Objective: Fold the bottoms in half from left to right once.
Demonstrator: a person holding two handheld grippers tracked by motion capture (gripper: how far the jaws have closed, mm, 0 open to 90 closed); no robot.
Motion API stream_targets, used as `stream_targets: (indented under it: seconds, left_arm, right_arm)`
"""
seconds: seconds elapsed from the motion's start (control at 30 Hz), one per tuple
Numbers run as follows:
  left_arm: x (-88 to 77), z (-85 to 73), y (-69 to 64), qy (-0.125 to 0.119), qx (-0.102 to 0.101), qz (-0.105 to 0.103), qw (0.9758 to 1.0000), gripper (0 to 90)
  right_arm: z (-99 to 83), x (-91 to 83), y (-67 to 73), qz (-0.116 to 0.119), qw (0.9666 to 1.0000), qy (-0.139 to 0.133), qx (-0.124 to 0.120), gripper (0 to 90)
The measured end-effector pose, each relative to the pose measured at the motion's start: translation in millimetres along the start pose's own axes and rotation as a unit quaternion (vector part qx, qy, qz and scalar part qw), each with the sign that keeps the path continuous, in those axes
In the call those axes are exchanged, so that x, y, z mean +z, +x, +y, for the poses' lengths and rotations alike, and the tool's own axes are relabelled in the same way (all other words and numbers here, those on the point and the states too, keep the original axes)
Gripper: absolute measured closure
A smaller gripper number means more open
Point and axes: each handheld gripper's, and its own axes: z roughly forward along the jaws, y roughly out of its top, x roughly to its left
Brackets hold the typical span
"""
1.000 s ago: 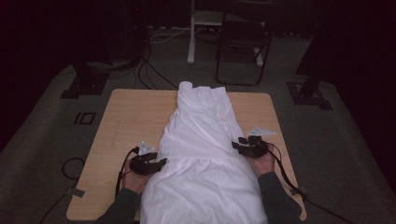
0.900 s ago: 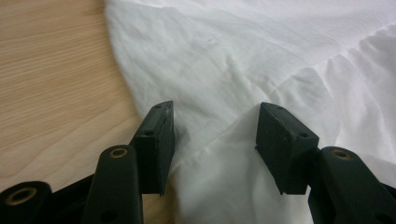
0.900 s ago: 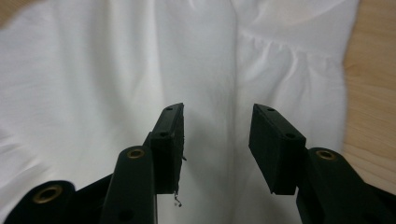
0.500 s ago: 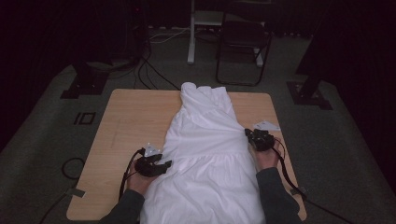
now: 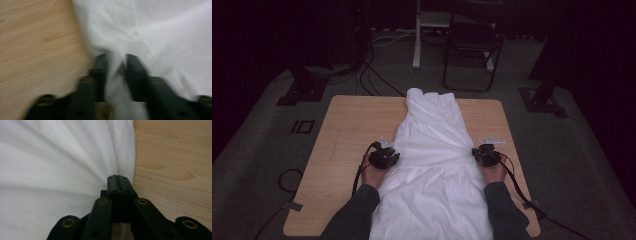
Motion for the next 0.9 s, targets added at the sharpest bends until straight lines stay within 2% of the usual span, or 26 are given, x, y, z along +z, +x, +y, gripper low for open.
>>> stream_targets:
  seconds: [0.07, 0.17, 0.2, 0.27, 0.3, 0.33, 0.37, 0.47, 0.6, 0.67, 0.7, 0.73, 0.77, 0.8, 0.83, 0.9]
  left_arm:
    - [-5.5, -5.7, -3.2, 0.000, 0.015, 0.003, 0.9999, 84.1]
    - [-13.3, -14.5, -4.8, -0.004, 0.012, -0.003, 0.9999, 85.2]
    - [-22.2, -25.6, -5.9, -0.009, 0.004, -0.011, 0.9999, 85.2]
    - [-31.6, -35.9, -9.9, -0.010, 0.005, -0.016, 0.9998, 85.1]
    - [-31.6, -35.9, -9.9, -0.010, 0.005, -0.016, 0.9998, 84.9]
    - [-39.0, -43.7, -14.7, -0.011, 0.007, -0.016, 0.9998, 84.9]
    - [-47.5, -53.2, -19.5, -0.012, -0.001, -0.022, 0.9997, 84.7]
    - [-59.0, -64.6, -26.2, -0.008, -0.012, -0.031, 0.9994, 84.3]
    - [-72.7, -82.9, -34.5, -0.020, -0.018, -0.044, 0.9987, 83.5]
    - [-74.6, -84.6, -35.2, -0.020, -0.003, -0.043, 0.9989, 82.4]
    - [-74.0, -84.4, -34.3, -0.021, -0.002, -0.045, 0.9988, 82.1]
    - [-73.2, -84.0, -33.4, -0.022, -0.006, -0.048, 0.9986, 81.8]
    - [-73.2, -84.0, -33.4, -0.022, -0.006, -0.048, 0.9986, 81.5]
    - [-72.1, -82.8, -32.8, -0.023, -0.003, -0.046, 0.9987, 81.5]
    - [-71.6, -82.4, -33.2, -0.023, -0.001, -0.044, 0.9987, 81.0]
    - [-71.1, -81.7, -34.1, -0.023, 0.005, -0.041, 0.9989, 81.0]
  right_arm:
    - [-2.1, -1.9, 1.1, 0.003, 1.0000, -0.001, 0.000, 89.2]
    - [-9.1, -8.8, 5.7, 0.010, 0.9999, -0.001, -0.004, 89.2]
    - [-13.1, -13.2, 8.5, 0.015, 0.9999, 0.001, -0.003, 89.2]
    - [-19.5, -20.4, 13.1, 0.020, 0.9997, 0.003, -0.010, 89.2]
    - [-19.5, -20.4, 13.1, 0.020, 0.9997, 0.003, -0.010, 89.2]
    - [-23.8, -25.2, 15.9, 0.024, 0.9996, 0.005, -0.013, 89.1]
    - [-35.1, -37.1, 21.8, 0.034, 0.9992, 0.007, -0.018, 89.0]
    - [-49.9, -52.2, 28.2, 0.044, 0.9987, 0.007, -0.025, 89.0]
    - [-67.2, -71.8, 36.5, 0.059, 0.9977, 0.016, -0.028, 89.1]
    - [-72.5, -79.6, 42.1, 0.067, 0.9970, 0.027, -0.028, 88.8]
    - [-72.9, -82.1, 44.5, 0.067, 0.9967, 0.033, -0.033, 85.1]
    - [-71.6, -83.6, 46.0, 0.062, 0.9967, 0.038, -0.036, 75.1]
    - [-71.6, -83.6, 46.0, 0.062, 0.9967, 0.038, -0.036, 75.1]
    - [-69.0, -84.7, 45.9, 0.060, 0.9969, 0.033, -0.039, 67.4]
    - [-57.8, -85.6, 41.5, 0.058, 0.9976, 0.010, -0.035, 56.8]
    - [-39.9, -84.1, 37.3, 0.068, 0.9971, -0.016, -0.030, 54.1]
